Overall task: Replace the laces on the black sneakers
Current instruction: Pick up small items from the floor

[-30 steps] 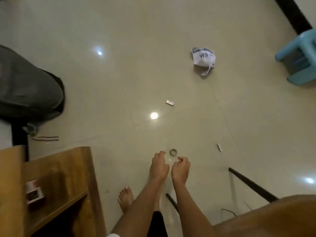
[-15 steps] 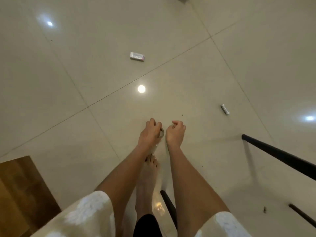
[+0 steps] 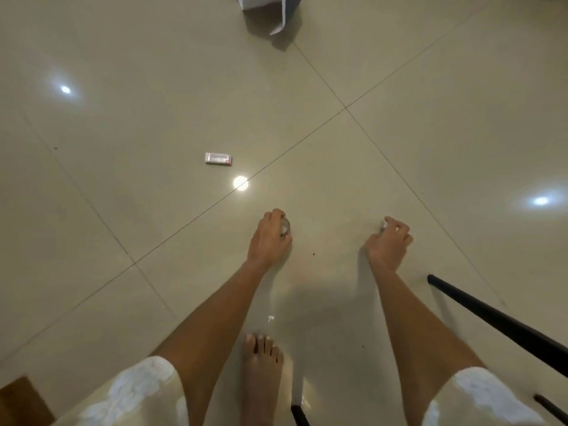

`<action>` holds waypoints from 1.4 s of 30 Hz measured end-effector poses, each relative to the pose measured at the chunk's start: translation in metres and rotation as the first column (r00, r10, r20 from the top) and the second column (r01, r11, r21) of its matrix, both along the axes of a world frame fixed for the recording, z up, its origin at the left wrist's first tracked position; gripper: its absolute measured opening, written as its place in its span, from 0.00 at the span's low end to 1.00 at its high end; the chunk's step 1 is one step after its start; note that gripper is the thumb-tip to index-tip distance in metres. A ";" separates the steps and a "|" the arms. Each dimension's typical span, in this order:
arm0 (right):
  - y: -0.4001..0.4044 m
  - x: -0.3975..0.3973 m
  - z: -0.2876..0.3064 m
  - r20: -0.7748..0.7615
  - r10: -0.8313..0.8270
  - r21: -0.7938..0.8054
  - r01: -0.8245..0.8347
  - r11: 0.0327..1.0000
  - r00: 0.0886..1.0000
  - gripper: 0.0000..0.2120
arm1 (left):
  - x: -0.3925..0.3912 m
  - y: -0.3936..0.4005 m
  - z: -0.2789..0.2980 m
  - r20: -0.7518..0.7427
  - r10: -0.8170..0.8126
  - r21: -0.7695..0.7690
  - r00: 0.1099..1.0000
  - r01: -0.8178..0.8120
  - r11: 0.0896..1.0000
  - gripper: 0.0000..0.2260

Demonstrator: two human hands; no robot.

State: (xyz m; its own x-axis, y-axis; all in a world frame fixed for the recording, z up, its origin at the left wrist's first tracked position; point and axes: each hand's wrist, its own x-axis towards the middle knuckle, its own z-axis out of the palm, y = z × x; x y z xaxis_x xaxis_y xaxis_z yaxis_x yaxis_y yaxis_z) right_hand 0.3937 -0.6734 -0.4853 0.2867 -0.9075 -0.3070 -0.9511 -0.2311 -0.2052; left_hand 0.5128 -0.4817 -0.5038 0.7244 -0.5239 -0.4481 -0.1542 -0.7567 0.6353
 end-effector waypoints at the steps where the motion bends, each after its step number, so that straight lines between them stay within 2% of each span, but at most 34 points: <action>1: -0.004 -0.001 -0.006 -0.016 -0.009 -0.007 0.009 1.000 1.000 0.17 | 0.003 -0.001 -0.007 0.025 -0.015 -0.012 1.000 0.015 1.000 0.16; 4: -0.009 -0.001 -0.019 -0.035 -0.038 0.010 0.038 0.999 0.999 0.13 | 0.010 -0.001 -0.016 0.062 -0.044 -0.039 0.997 0.047 0.998 0.14; 8: -0.008 0.000 -0.019 0.014 -0.078 0.021 0.078 0.997 0.997 0.09 | 0.017 0.005 -0.005 0.022 -0.021 -0.044 1.000 0.022 0.999 0.12; 11: 0.014 0.020 -0.006 0.109 -0.063 0.048 0.058 0.997 0.992 0.08 | 0.034 0.016 0.010 0.047 0.109 0.014 0.993 -0.110 0.994 0.06; 15: 0.063 0.070 0.002 0.267 0.088 0.097 -0.117 0.988 0.960 0.09 | 0.078 0.032 0.020 0.184 0.281 0.070 0.942 -0.298 0.952 0.06; 17: 0.087 0.098 -0.001 0.385 0.108 0.136 -0.172 0.976 0.917 0.08 | 0.104 0.038 0.019 0.324 0.243 0.067 0.914 -0.279 0.958 0.06; 19: 0.109 0.121 -0.006 0.468 0.118 0.165 -0.218 0.962 0.876 0.07 | 0.127 0.041 0.015 0.424 0.153 0.128 0.893 -0.226 0.966 0.14; 22: 0.131 0.150 -0.015 0.511 0.139 0.200 -0.275 0.940 0.849 0.05 | 0.153 0.043 0.005 0.460 0.046 0.209 0.887 -0.159 0.965 0.23; 24: 0.137 0.163 -0.021 0.561 0.089 0.248 -0.269 0.931 0.823 0.06 | 0.164 0.044 -0.006 0.441 0.006 0.240 0.898 -0.124 0.963 0.20; 27: 0.143 0.174 -0.024 0.606 0.001 0.349 -0.268 0.898 0.795 0.07 | 0.170 0.045 -0.011 0.413 0.014 0.277 0.910 -0.141 0.950 0.06; 29: 0.149 0.172 -0.016 0.601 -0.050 0.410 -0.254 0.876 0.798 0.07 | 0.162 0.050 -0.006 0.364 0.098 0.258 0.926 -0.202 0.945 0.12; 32: 0.160 0.158 0.005 0.544 -0.155 0.530 -0.194 0.825 0.825 0.06 | 0.123 0.068 0.022 0.185 0.376 0.112 0.908 -0.400 0.910 0.19; 34: 0.173 0.145 0.029 0.493 -0.173 0.603 -0.191 0.775 0.853 0.07 | 0.093 0.085 0.052 0.059 0.488 0.053 0.871 -0.491 0.870 0.15; 37: 0.207 0.126 0.079 0.416 -0.175 0.696 -0.188 0.693 0.892 0.09 | 0.053 0.118 0.109 -0.080 0.602 0.066 0.794 -0.598 0.798 0.11; 40: 0.252 0.104 0.139 0.409 -0.166 0.748 -0.225 0.625 0.897 0.07 | 0.018 0.153 0.170 -0.173 0.739 0.102 0.651 -0.735 0.671 0.10; 42: 0.284 0.089 0.187 0.411 -0.106 0.771 -0.283 0.571 0.905 0.10 | -0.004 0.181 0.216 -0.211 0.813 0.124 0.542 -0.810 0.573 0.10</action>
State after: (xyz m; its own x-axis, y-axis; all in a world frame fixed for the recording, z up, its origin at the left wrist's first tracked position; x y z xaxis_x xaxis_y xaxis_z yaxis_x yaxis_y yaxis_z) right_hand 0.4825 -0.3890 -0.2981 0.6136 -0.2983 -0.7311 -0.7309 0.1359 -0.6688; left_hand 0.5083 -0.3006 -0.2877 0.7185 0.2427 -0.6518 0.6700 -0.4929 0.5551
